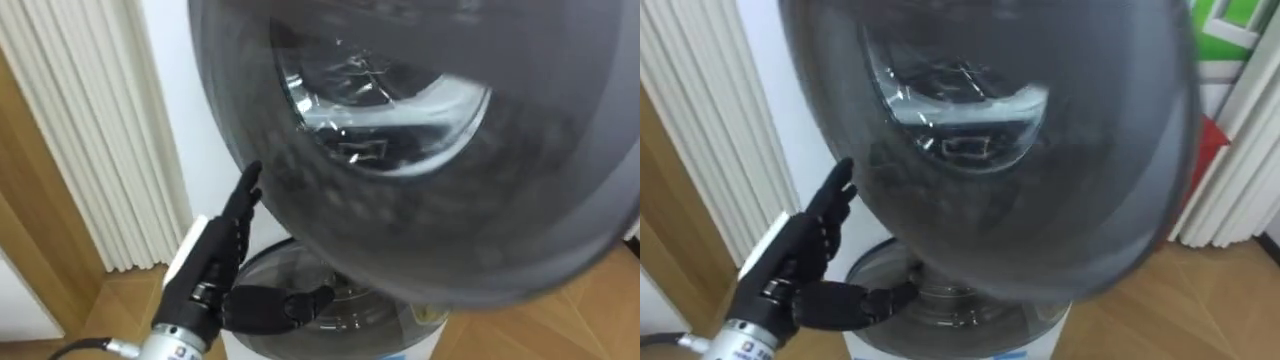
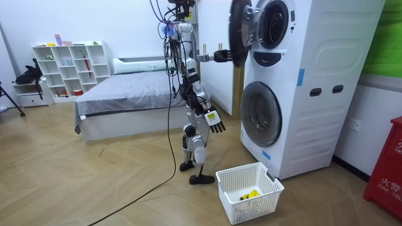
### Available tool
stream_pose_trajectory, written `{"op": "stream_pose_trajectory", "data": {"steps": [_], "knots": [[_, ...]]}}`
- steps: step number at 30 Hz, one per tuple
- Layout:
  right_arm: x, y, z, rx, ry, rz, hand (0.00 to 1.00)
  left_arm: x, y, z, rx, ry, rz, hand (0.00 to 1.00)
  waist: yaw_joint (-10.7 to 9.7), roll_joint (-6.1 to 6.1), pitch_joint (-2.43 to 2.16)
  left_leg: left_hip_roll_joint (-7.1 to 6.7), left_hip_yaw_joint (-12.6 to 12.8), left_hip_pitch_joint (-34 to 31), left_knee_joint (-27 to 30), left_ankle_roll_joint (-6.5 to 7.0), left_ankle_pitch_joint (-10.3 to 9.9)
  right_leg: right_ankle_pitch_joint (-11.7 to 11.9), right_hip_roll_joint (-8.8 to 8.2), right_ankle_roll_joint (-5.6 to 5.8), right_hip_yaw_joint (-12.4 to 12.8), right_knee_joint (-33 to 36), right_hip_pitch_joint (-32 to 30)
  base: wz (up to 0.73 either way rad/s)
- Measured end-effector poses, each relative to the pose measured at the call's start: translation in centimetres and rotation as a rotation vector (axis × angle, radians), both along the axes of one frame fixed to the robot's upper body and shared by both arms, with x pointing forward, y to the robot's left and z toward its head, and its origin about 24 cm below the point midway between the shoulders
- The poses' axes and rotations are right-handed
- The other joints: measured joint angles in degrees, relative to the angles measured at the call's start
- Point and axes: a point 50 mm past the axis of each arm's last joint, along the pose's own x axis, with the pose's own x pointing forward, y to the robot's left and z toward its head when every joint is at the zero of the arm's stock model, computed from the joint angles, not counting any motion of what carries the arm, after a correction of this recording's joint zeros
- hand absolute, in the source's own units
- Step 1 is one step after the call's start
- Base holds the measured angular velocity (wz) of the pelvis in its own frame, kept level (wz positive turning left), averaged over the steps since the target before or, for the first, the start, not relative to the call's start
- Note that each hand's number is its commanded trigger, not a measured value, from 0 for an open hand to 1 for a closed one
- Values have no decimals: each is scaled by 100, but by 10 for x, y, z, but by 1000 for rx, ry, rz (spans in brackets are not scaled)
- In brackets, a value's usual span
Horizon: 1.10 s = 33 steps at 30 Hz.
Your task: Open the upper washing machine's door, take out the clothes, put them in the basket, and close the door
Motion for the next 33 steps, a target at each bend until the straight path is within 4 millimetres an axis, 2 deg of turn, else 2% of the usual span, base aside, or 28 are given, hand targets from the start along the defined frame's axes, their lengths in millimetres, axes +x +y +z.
{"op": "stream_pose_trajectory", "data": {"steps": [3,5,7,9,12,14,17,19,20,21,22,23,25,26,28,29,31,33], "knots": [[2,0,0,-2,-5,3,0,-2,-9,-5,21,14,-35,0,-32,-26,19,17,13,10,-25,-23,-5,-32,24,-40,-20,0,-15,0],[7,2,1,-4,-11,17,0,-2,-16,-6,63,4,-57,0,-114,-58,46,19,19,18,-25,-33,-12,-56,30,-64,-10,-1,-10,0],[10,5,1,-3,-19,40,0,6,-28,-8,105,-18,-96,0,-137,-90,79,30,50,59,-65,-35,-12,-60,47,-67,11,-7,1,-7],[12,8,0,1,-33,43,0,12,-35,-15,151,-15,-108,0,-185,-97,82,29,64,63,-79,-38,-14,-61,59,-70,81,-43,1,-9],[12,13,-1,16,-36,41,0,18,-34,-29,226,14,-99,0,-253,-102,85,33,75,71,-89,-63,-29,-65,89,-75,144,-87,8,-11],[10,14,-1,18,-29,41,0,20,-31,-41,276,49,-97,0,-261,-106,89,45,75,78,-91,-80,-40,-76,106,-85,154,-91,8,-7],[8,14,-2,18,-22,34,0,16,-23,-73,373,153,-82,0,-242,-105,89,86,127,89,-99,-122,-66,-90,144,-104,147,-90,-6,-8],[6,14,-2,19,-17,33,0,7,-7,-107,431,299,-42,0,-228,-107,90,132,165,150,-101,-166,-92,-108,190,-133,140,-91,43,-11],[5,14,-2,21,-16,29,0,3,-3,-116,442,341,-30,0,-229,-104,85,145,170,164,-100,-180,-100,-120,202,-151,135,-91,58,-7],[0,14,-3,24,-9,13,0,-8,9,-135,462,426,3,0,-214,-95,78,169,201,227,-102,-212,-119,-146,231,-189,151,-93,100,-14],[-1,13,-3,23,-11,-1,0,-23,22,-156,488,526,44,0,-194,-67,51,199,216,268,-101,-244,-140,-157,266,-197,154,-91,127,-16],[-2,13,-3,25,-10,-11,0,-31,30,-165,499,577,69,0,-200,-56,40,216,217,279,-99,-260,-149,-161,284,-202,153,-90,130,-14],[-7,11,-3,21,-2,-42,0,-65,61,-193,548,765,185,0,-140,-29,34,259,232,322,-97,-311,-177,-185,346,-242,226,-93,119,-15],[-8,11,-3,20,-1,-47,0,-75,67,-198,554,807,216,0,-90,-23,28,265,229,338,-97,-328,-187,-202,358,-264,239,-92,116,-25],[-14,10,-4,19,9,-67,0,-116,92,-213,583,955,350,0,-42,-6,-9,313,200,405,-97,-378,-215,-239,411,-309,225,-98,184,-12],[-15,10,-4,17,12,-71,0,-126,98,-215,587,985,385,0,-14,-8,-10,324,198,426,-97,-384,-217,-246,419,-315,227,-96,184,-6],[-20,10,-5,16,28,-90,0,-158,111,-222,609,1094,506,0,132,-16,-20,332,199,484,-97,-402,-223,-290,424,-349,237,-92,214,-11],[-22,9,-5,16,30,-97,0,-180,114,-225,639,1153,554,0,219,-5,-9,338,198,537,-97,-409,-226,-290,418,-349,278,-101,258,-8]]}}
